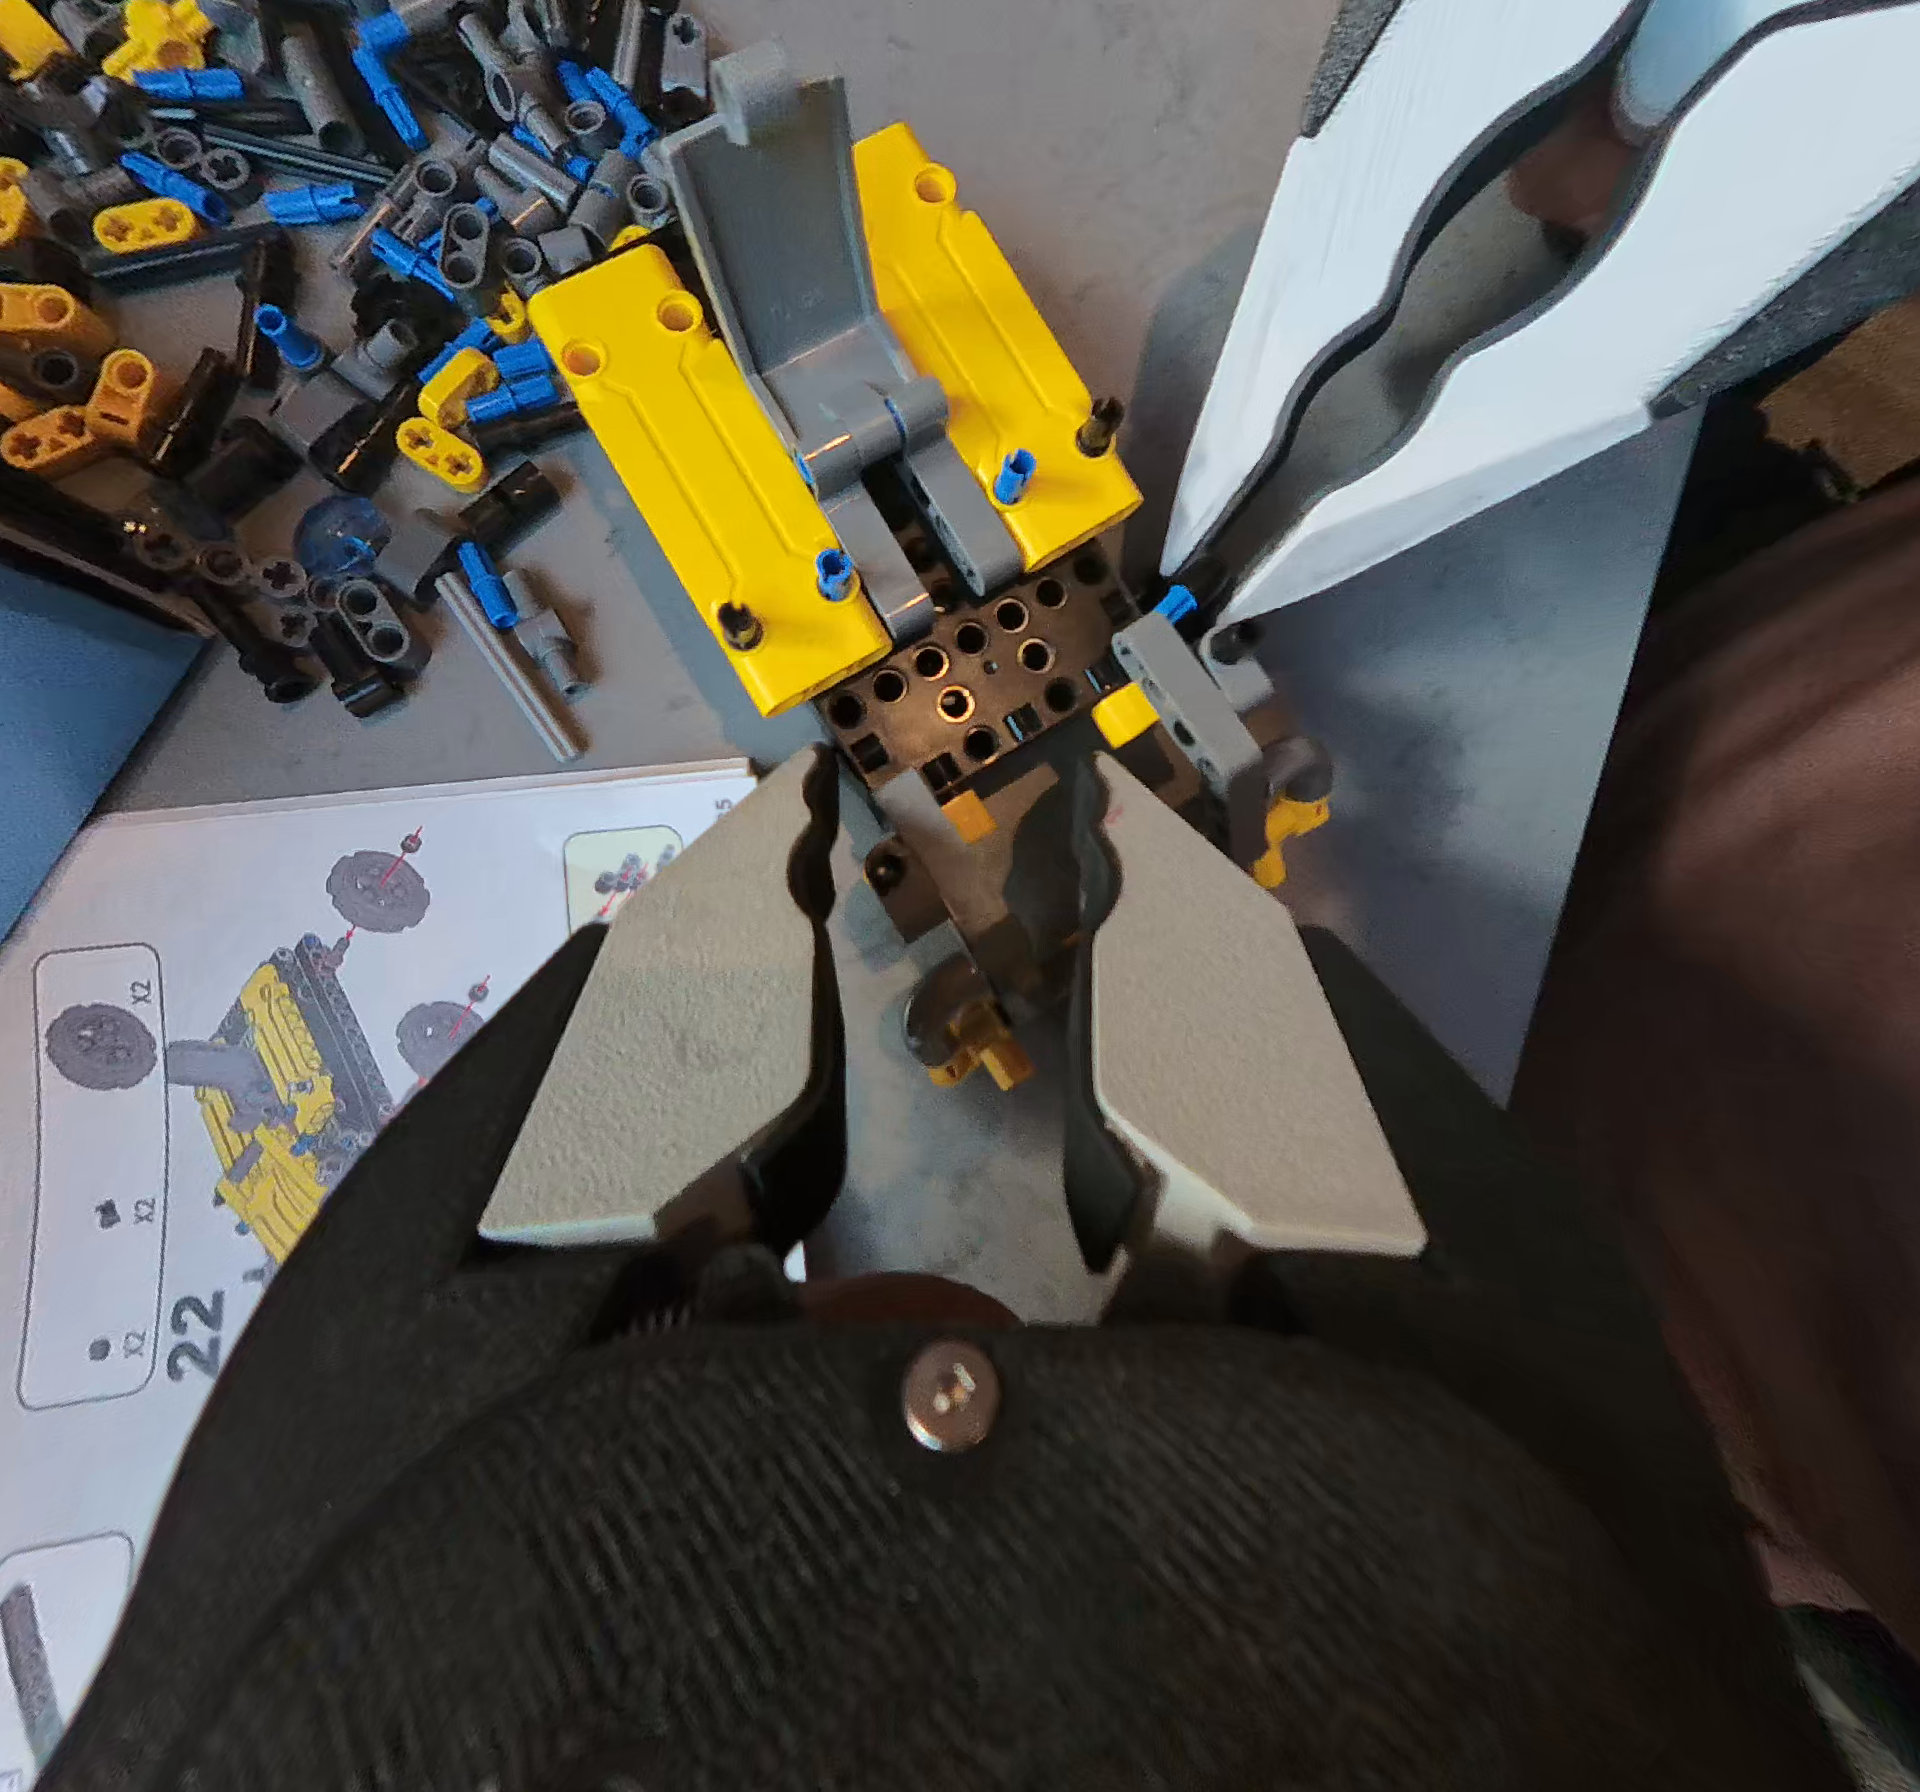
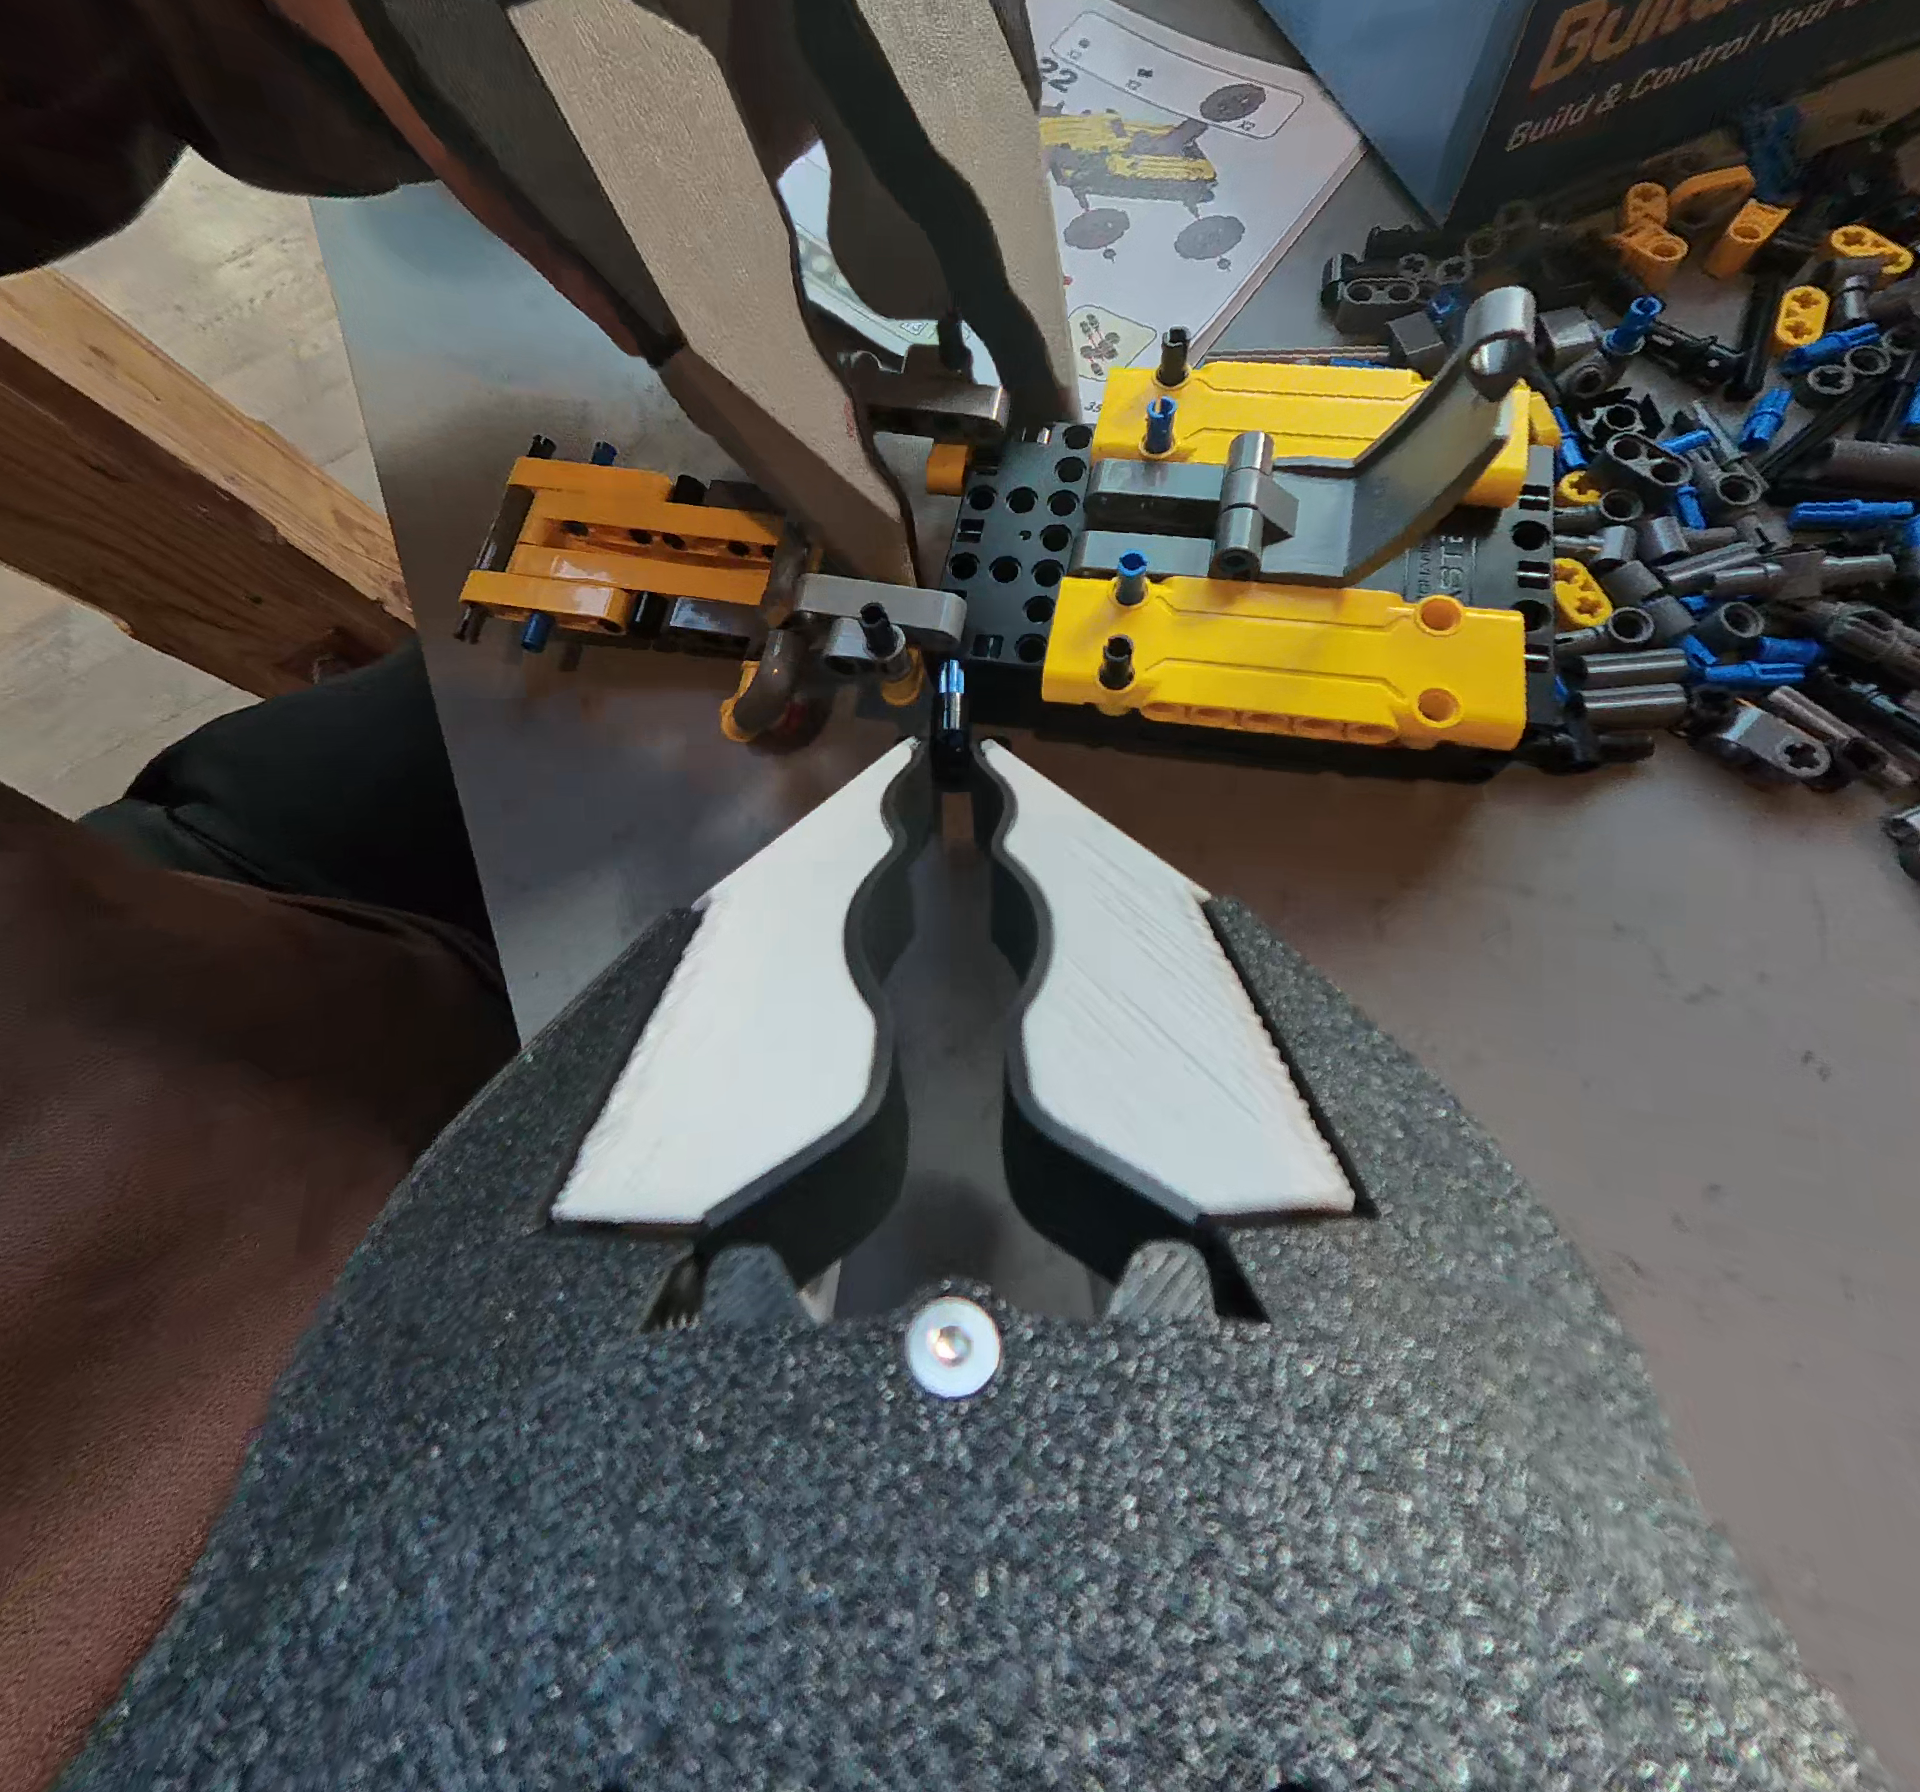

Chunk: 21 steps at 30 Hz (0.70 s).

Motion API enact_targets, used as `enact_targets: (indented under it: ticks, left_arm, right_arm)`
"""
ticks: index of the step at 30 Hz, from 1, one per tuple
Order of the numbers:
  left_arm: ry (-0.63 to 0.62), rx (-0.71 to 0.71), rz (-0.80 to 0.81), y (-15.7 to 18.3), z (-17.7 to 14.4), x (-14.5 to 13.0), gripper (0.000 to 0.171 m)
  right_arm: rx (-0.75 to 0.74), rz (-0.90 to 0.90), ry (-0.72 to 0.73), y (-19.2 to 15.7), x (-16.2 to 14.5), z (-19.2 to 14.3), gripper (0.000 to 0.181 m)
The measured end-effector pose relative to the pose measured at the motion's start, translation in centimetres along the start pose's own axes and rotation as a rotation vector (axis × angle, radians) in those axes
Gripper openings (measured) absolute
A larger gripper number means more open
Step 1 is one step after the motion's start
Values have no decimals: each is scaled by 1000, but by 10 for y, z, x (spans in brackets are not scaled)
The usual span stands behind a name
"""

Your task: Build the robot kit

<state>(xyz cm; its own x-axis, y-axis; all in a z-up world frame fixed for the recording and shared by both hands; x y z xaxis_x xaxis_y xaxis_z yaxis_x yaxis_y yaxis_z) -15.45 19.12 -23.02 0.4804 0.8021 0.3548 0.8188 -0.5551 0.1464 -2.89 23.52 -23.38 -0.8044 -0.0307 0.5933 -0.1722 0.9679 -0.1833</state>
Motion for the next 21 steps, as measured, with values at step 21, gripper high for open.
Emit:
enact_targets:
  ticks: [21]
  left_arm:
    - [43, -166, -102, -7, -1, 5, 51]
  right_arm:
    - [-7, -3, -4, 3, -1, 0, 3]
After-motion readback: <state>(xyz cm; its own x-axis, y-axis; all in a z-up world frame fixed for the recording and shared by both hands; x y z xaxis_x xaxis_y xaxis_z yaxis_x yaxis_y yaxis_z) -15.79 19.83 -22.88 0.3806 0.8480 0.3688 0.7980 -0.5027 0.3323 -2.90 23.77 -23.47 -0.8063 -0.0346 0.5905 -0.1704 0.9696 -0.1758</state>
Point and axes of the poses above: each gripper's, where its closed fingertips meet, z out along the fingers, x out of its top, y = z × x across the jaws, the point moved 7 cm from there along -z, back along the fingers, and after that the axes turned 15 degrees about -y, right-handed, at the moved point
